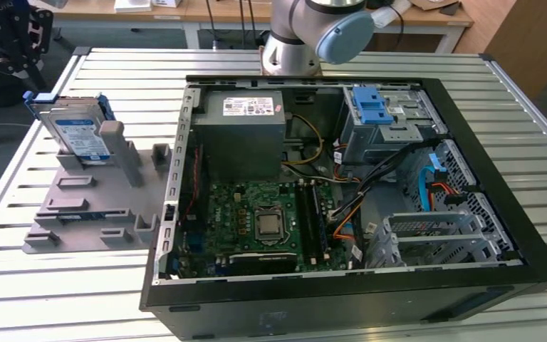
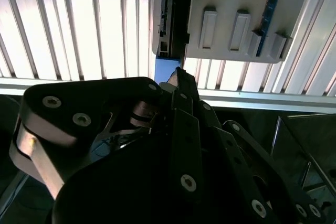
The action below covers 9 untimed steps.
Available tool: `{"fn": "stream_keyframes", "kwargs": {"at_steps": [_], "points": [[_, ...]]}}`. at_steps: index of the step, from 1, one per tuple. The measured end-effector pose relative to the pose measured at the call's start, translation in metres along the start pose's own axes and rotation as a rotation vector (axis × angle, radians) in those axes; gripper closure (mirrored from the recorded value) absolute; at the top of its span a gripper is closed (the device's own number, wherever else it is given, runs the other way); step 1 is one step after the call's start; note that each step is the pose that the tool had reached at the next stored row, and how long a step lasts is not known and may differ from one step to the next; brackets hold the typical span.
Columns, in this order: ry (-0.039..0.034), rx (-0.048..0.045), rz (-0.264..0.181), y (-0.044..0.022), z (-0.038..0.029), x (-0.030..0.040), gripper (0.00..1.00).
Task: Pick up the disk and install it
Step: 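Pick up the disk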
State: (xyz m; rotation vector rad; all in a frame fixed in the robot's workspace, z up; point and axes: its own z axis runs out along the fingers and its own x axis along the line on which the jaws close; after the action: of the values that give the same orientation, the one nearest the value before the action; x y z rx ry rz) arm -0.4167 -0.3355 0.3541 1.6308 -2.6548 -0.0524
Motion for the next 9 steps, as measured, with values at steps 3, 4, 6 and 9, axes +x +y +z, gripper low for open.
{"fn": "stream_keyframes", "kwargs": {"at_steps": [3, 4, 6, 9], "points": [[0.0005, 0.0001, -0.012, 0.0, 0.0, 0.0, 0.89], [0.0007, 0.0001, -0.017, 0.0, 0.0, 0.0, 0.89], [0.0012, 0.0002, -0.028, 0.0, 0.0, 0.0, 0.89], [0.0016, 0.0002, -0.039, 0.0, 0.0, 0.0, 0.89]]}}
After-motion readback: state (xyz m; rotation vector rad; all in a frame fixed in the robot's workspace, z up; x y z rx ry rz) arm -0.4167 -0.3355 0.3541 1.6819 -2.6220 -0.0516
